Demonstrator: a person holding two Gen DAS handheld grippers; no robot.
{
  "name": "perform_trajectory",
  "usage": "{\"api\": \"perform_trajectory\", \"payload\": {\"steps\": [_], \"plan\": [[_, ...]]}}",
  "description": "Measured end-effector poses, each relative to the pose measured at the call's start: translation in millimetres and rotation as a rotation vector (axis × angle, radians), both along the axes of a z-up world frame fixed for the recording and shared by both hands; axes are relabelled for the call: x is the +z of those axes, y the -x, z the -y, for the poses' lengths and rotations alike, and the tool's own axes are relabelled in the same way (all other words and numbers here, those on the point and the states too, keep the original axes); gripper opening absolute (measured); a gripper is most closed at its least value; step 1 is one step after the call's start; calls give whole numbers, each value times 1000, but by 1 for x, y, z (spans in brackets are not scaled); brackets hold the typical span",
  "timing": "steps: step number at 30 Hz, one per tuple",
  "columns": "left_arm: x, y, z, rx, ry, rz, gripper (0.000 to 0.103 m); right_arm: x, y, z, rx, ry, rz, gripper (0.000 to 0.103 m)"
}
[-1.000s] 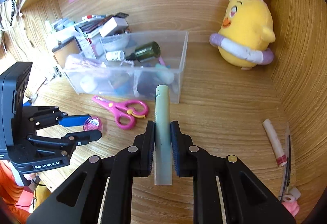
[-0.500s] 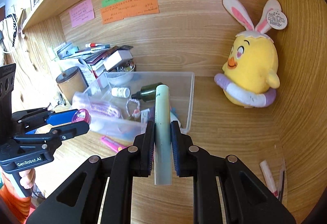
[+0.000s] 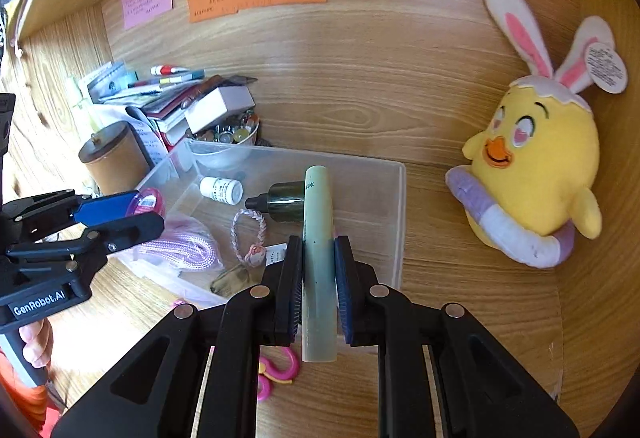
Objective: Organize objects
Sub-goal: 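Drop the compact and marker into the clear box and open both grippers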
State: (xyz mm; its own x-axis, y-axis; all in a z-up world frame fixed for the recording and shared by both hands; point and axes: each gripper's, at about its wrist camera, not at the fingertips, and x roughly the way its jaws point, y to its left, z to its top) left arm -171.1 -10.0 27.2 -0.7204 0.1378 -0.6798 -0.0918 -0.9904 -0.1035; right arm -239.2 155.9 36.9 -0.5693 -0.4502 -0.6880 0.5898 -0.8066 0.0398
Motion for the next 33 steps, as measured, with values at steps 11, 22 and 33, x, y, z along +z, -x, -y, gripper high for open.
{"api": "perform_trajectory", "payload": {"steps": [11, 22, 33], "plan": [[-7, 7, -5, -20, 3, 18, 35, -23, 10, 29, 53, -54, 37, 14], [7, -14, -12, -58, -33, -13, 49, -8, -6, 10, 23, -40, -24, 44], [6, -47, -41, -162, -43, -3, 79, 4, -37, -66, -69, -20, -72, 69]]}}
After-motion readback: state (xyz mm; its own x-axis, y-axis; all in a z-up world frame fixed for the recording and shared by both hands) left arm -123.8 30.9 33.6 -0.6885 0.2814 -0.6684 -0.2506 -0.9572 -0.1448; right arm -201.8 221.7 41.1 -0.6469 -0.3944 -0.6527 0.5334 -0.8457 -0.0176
